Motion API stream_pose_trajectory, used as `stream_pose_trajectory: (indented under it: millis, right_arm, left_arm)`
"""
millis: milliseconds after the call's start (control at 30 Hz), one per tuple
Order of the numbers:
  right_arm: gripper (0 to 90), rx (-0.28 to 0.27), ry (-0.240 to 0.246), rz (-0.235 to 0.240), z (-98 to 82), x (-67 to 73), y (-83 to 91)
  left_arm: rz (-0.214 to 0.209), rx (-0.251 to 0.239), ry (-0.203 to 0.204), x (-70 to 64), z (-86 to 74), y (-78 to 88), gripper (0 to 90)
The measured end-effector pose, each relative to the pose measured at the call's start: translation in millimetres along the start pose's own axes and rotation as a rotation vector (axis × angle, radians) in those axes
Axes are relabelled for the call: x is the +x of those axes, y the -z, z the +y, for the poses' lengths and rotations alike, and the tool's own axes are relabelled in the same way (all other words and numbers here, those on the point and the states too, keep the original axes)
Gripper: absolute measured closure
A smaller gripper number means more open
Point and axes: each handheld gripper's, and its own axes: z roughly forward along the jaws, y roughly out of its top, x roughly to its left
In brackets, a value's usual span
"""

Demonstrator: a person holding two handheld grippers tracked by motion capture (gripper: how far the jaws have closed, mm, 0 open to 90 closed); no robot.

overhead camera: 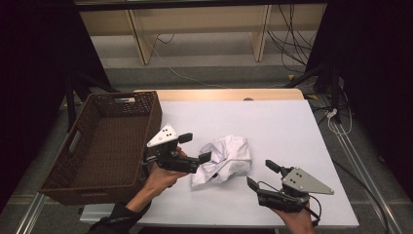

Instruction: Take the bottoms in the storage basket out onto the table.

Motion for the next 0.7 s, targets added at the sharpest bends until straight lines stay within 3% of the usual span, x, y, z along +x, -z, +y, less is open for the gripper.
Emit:
stream_pose_trajectory:
  millis: [700]
  right_arm:
    - [22.4, -0.006, -0.005, 0.001, 0.0, 0.2, -0.2]
  left_arm:
    - [0.023, -0.020, -0.013, 0.0, -12.6, 19.7, 0.5]
